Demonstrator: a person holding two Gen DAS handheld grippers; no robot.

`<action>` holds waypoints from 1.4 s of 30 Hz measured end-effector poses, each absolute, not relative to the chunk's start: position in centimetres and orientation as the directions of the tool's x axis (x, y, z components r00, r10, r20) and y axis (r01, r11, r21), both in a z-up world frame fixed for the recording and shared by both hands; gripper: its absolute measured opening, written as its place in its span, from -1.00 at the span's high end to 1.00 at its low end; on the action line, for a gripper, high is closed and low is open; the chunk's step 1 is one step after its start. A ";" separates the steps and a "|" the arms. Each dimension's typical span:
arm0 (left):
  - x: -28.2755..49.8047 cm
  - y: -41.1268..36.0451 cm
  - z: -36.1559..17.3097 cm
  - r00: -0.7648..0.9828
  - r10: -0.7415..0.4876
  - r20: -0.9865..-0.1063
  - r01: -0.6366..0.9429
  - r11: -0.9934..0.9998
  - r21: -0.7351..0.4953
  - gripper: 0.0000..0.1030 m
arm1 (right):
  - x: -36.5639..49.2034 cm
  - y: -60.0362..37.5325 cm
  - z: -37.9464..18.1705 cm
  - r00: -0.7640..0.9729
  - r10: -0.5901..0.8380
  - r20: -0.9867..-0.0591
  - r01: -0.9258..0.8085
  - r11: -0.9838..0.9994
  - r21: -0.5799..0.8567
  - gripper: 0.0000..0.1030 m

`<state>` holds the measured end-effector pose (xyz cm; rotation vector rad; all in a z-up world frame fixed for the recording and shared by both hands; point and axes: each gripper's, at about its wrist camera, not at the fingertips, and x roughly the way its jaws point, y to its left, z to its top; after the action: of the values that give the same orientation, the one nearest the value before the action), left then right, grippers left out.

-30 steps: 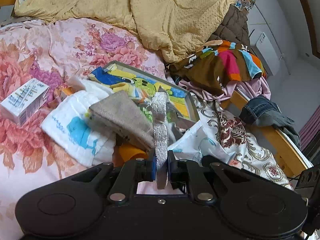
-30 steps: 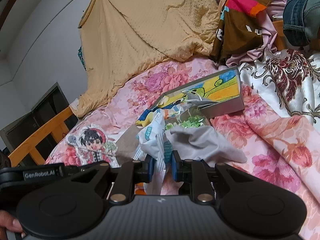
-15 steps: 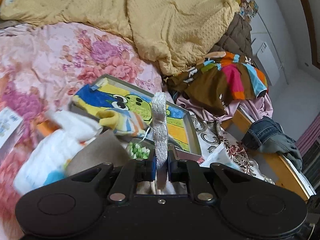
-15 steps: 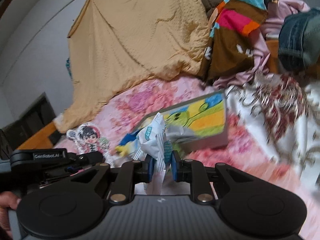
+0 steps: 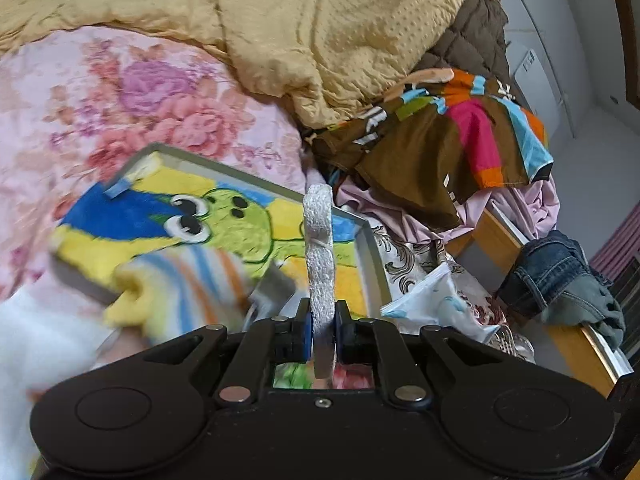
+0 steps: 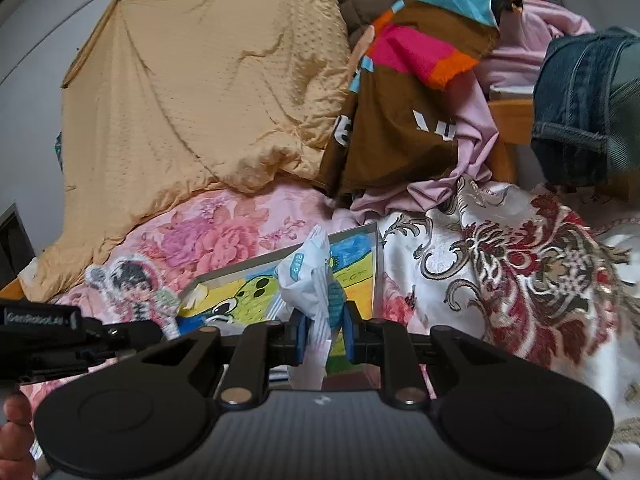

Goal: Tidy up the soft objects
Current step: 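Carry the lace strip and mask packet over the frog-painted tray, then open the left tool to drop the lace strip while the right tool releases the packet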

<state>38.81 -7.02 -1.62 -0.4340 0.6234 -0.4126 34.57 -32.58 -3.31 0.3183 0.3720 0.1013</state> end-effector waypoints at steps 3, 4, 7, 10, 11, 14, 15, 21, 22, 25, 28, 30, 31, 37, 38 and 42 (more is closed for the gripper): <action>41.3 -8.3 -2.0 0.717 -0.505 -0.480 0.230 0.822 -0.521 0.79 | 36.3 -32.6 -3.9 0.920 0.162 -0.356 -0.036 0.942 0.335 0.61; 42.1 -8.6 -2.3 0.707 -0.517 -0.482 0.227 0.812 -0.538 0.79 | 36.7 -32.5 -4.0 0.918 0.168 -0.359 -0.041 0.941 0.335 0.61; 43.8 -9.3 -3.2 0.694 -0.533 -0.485 0.208 0.793 -0.573 0.79 | 37.8 -32.3 -4.7 0.911 0.182 -0.370 -0.053 0.942 0.332 0.60; 45.0 -10.2 -3.9 0.683 -0.538 -0.495 0.213 0.794 -0.569 0.79 | 38.7 -32.1 -5.2 0.905 0.185 -0.384 -0.058 0.946 0.319 0.59; 45.3 -10.5 -4.1 0.677 -0.537 -0.503 0.212 0.797 -0.566 0.79 | 38.9 -32.1 -5.3 0.902 0.185 -0.391 -0.057 0.947 0.317 0.59; 46.2 -10.8 -4.9 0.658 -0.536 -0.530 0.185 0.796 -0.576 0.79 | 39.3 -32.1 -5.5 0.896 0.184 -0.403 -0.056 0.949 0.309 0.55; 46.4 -10.8 -5.1 0.653 -0.535 -0.537 0.173 0.795 -0.581 0.79 | 39.4 -32.0 -5.4 0.894 0.179 -0.410 -0.052 0.952 0.302 0.54; 47.0 -10.7 -6.0 0.638 -0.520 -0.569 0.126 0.799 -0.588 0.77 | 39.8 -32.0 -5.0 0.884 0.160 -0.439 -0.033 0.959 0.281 0.27; 46.9 -10.6 -6.0 0.638 -0.513 -0.574 0.118 0.802 -0.586 0.75 | 39.9 -32.0 -4.9 0.882 0.156 -0.444 -0.030 0.960 0.277 0.25; 46.9 -10.5 -5.8 0.640 -0.491 -0.592 0.103 0.818 -0.566 0.58 | 40.0 -31.9 -4.8 0.876 0.160 -0.455 -0.035 0.962 0.272 0.19; 46.8 -10.4 -5.6 0.633 -0.474 -0.612 0.094 0.832 -0.547 0.34 | 40.1 -31.6 -4.6 0.874 0.159 -0.459 -0.043 0.966 0.255 -0.01; 46.5 -10.0 -5.4 0.639 -0.465 -0.612 0.088 0.835 -0.543 0.05 | 39.9 -31.5 -4.5 0.874 0.164 -0.457 -0.047 0.965 0.256 -0.16; 46.3 -9.7 -5.2 0.642 -0.463 -0.611 0.083 0.835 -0.545 -0.04 | 39.8 -31.4 -4.3 0.874 0.166 -0.456 -0.049 0.965 0.256 -0.20; 44.7 -8.5 -4.0 0.669 -0.441 -0.599 0.080 0.843 -0.532 -0.43 | 37.8 -31.2 -3.0 0.890 0.140 -0.434 -0.049 0.976 0.214 -0.59; 44.2 -8.3 -3.7 0.676 -0.438 -0.592 0.083 0.844 -0.530 -0.45 | 37.2 -31.3 -2.6 0.895 0.134 -0.425 -0.046 0.976 0.213 -0.65; 41.4 -7.6 -2.1 0.729 -0.410 -0.547 0.112 0.861 -0.496 -0.65 | 34.2 -31.5 -1.0 0.918 0.128 -0.376 -0.055 0.978 0.199 -0.82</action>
<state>41.36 -7.56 -2.10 -0.4555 0.6990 -0.2991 34.18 -31.46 -0.99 0.1870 0.3985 0.0945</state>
